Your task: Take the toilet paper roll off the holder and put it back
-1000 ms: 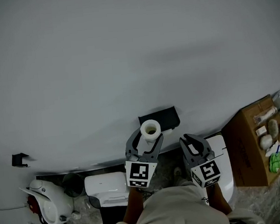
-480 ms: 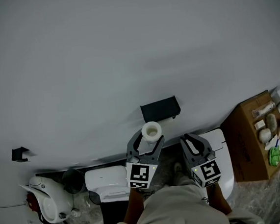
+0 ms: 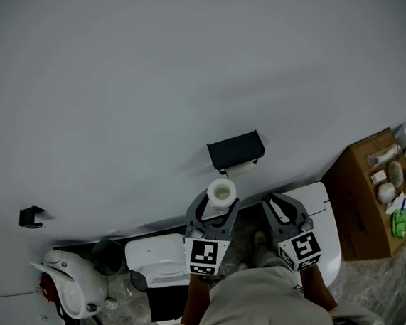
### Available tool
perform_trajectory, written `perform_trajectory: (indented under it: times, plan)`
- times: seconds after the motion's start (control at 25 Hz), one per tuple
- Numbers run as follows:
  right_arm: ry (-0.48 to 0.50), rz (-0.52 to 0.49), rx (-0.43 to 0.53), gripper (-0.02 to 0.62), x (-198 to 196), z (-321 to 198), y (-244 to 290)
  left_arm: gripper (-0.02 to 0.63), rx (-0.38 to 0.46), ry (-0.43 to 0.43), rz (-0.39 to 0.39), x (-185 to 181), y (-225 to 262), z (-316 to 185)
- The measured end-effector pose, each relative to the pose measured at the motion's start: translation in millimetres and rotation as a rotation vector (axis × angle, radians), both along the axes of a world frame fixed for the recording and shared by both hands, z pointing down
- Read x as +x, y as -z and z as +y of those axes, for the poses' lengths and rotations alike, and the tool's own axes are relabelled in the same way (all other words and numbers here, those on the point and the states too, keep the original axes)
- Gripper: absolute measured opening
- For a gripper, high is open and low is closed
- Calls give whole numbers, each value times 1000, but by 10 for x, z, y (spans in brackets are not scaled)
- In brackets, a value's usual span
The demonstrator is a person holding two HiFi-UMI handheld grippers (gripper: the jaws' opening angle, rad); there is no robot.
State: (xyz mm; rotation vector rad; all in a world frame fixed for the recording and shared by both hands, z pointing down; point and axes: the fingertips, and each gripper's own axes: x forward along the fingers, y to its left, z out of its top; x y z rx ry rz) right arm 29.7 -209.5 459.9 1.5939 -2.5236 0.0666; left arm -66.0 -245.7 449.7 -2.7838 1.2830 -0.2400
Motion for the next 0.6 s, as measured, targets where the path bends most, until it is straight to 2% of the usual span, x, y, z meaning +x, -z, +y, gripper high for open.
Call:
perform_trajectory:
  times: [0.6]
  plan:
    - [8,8,-6,60,-19,-209,-14,293,-12,1,10,-7,-32,-176]
